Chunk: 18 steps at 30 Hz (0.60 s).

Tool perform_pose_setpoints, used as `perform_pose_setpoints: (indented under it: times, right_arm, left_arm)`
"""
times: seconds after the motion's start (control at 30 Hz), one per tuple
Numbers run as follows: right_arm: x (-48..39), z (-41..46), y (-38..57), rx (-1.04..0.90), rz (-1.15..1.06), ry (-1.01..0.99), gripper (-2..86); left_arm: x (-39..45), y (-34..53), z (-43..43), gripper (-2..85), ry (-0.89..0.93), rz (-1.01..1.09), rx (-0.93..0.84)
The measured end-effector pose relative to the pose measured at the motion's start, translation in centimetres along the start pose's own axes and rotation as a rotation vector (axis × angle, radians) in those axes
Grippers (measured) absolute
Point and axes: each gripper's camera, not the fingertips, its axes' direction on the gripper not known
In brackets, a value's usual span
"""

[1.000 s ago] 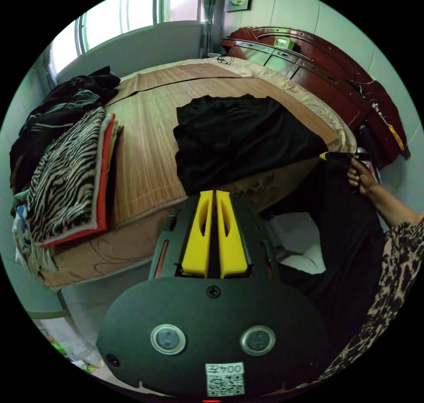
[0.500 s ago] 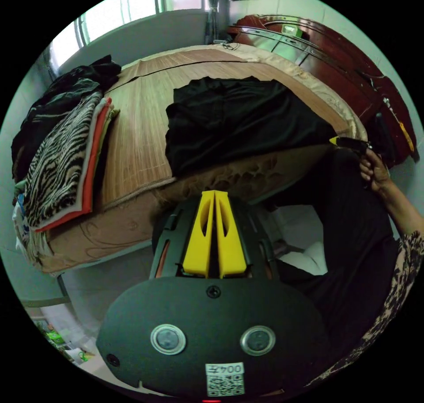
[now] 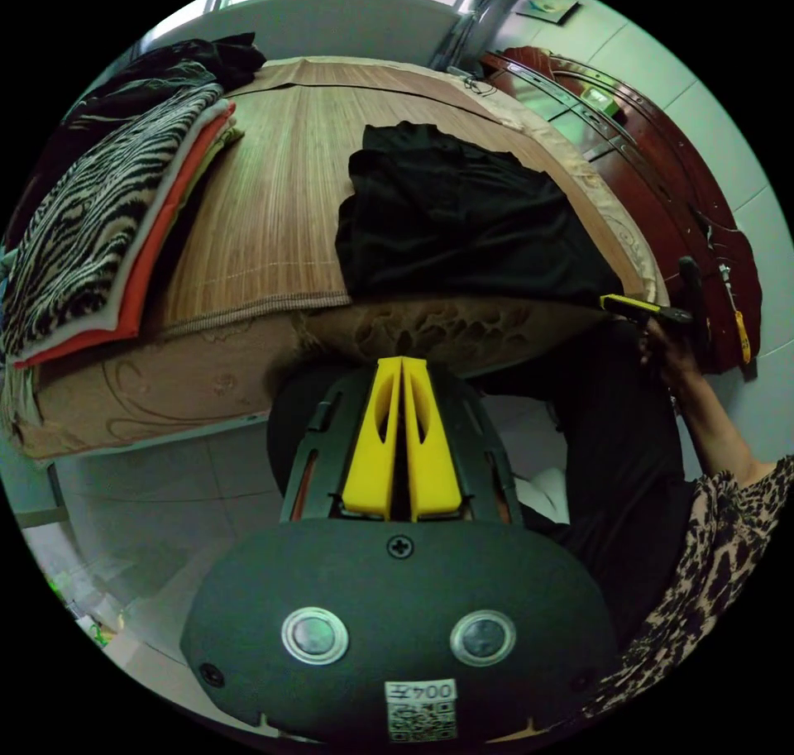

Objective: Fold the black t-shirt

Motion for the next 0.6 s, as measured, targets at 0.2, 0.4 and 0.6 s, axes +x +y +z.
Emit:
perform_pose_setpoints:
  times: [0.2, 0.4, 0.6]
  right_arm:
    - [0.6, 0.1, -2.5, -0.006, 0.059, -0.092, -0.8]
    - [0.7, 0.4, -4.8, 0.036, 0.036, -0.11, -0.9]
    - [1.0, 1.1, -8.2, 0.012, 0.017, -0.12, -0.7]
  left_arm:
    - [-0.4, -1.3, 1.2, 0.2, -0.027, 0.025, -0.054]
    - [-1.5, -2.6, 1.8, 0.2, -0.002, 0.01, -0.06]
    - [-2.8, -4.3, 2.1, 0.1, 0.043, -0.027, -0.045]
